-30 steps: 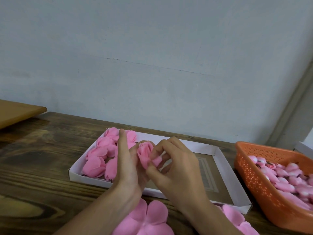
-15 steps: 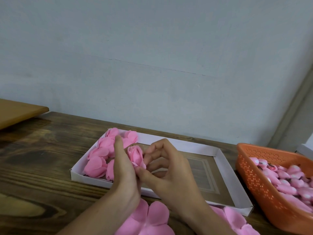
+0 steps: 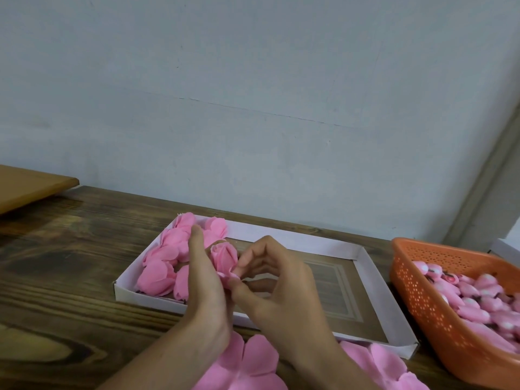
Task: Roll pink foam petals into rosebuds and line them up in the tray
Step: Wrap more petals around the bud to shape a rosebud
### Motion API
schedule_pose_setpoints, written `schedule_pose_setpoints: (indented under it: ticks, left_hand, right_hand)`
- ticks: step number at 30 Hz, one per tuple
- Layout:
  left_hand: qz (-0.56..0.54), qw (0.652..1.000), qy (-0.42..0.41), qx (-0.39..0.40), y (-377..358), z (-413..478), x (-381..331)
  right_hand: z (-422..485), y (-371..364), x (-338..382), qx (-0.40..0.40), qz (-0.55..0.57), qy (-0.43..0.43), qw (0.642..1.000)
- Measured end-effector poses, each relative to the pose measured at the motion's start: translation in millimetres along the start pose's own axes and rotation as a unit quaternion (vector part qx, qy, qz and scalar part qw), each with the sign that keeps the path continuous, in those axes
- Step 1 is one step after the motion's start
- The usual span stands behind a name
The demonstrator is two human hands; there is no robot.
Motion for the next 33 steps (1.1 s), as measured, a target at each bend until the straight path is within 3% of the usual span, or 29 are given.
schedule_pose_setpoints:
  ticks: [13, 17, 19, 21, 27, 33]
  left_hand:
    - [-0.034, 0.999, 0.008, 0.027, -4.0, -2.6, 1.3]
    - [-0.049, 0.996, -0.057, 0.047, -4.8, -5.7, -2.1]
    - [-0.070, 0.996, -0.015, 0.059, -5.3, -7.0, -2.4]
    - [-0.062, 0.997, 0.012, 0.046, -3.8, -4.8, 1.3]
    - [-0.010, 0.998, -0.033, 0.058, -6.4, -7.4, 0.8]
    - [-0.002, 0.996, -0.053, 0.068, -9.3, -10.0, 0.1]
  right_hand:
    - [-1.1, -1.0, -3.7, -0.020, -0.056, 0.045, 0.997]
    - [-3.2, -3.5, -4.6, -0.026, -0.109, 0.065, 0.992]
    - [-2.8, -2.7, -4.8, -0.043, -0.120, 0.072, 0.989]
    - [-1.9, -1.0, -6.8, -0.052, -0.121, 0.059, 0.989]
    - [0.3, 5.9, -7.2, -0.056, -0.067, 0.003, 0.996]
    - [-0.9, 7.4, -9.2, -0.094, -0.093, -0.003, 0.991]
Point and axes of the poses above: each hand's wrist, its own z-axis towards the middle knuckle, its own y-axis out of the back of the hand, x = y × z, the point moved 2 cm from there along z, towards the middle knuckle, and after that the axes turned 9 degrees about z, right-handed, at the moved point
